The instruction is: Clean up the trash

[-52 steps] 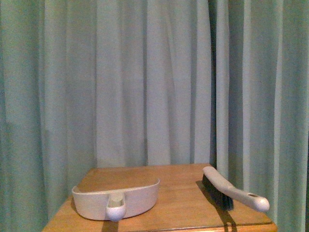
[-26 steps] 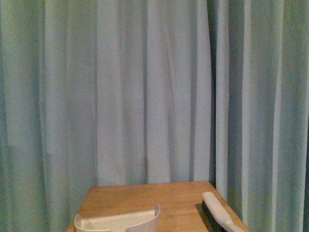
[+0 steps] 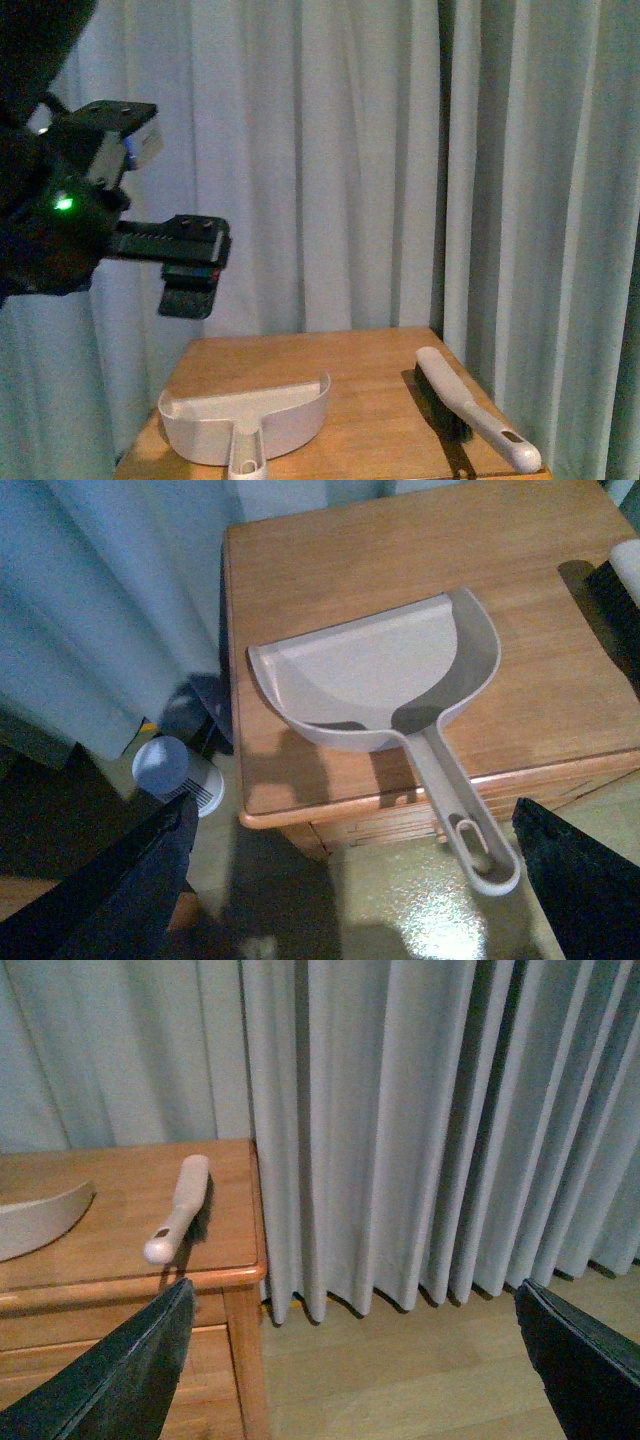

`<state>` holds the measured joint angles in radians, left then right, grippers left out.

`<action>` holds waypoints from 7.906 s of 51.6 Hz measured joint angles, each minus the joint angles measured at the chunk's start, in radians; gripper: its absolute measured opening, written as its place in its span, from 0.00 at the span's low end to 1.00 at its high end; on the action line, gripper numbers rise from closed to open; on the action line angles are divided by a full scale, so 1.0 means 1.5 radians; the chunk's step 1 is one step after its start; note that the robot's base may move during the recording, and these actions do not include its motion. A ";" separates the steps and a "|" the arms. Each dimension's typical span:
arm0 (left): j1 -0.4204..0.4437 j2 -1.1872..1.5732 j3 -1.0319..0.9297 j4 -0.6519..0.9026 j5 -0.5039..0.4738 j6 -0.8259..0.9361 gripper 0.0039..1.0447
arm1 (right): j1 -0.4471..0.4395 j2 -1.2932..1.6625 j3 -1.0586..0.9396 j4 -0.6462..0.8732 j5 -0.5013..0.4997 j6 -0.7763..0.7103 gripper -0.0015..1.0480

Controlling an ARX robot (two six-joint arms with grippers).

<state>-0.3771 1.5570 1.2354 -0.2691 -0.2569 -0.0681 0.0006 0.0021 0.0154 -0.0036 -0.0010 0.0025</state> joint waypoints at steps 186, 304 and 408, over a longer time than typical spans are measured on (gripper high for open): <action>0.139 -0.162 -0.335 0.582 0.128 0.137 0.26 | 0.000 0.000 0.000 0.000 0.000 0.000 0.93; 0.640 -0.820 -0.675 0.332 0.613 0.082 0.26 | 0.169 1.229 0.830 -0.138 0.110 0.224 0.93; 0.640 -0.820 -0.675 0.332 0.613 0.082 0.26 | 0.247 1.444 0.982 -0.137 0.110 0.244 0.19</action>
<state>0.5823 0.3271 0.2234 0.2287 0.6624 0.0547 0.3710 2.1677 1.4883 -0.2089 0.1642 0.3683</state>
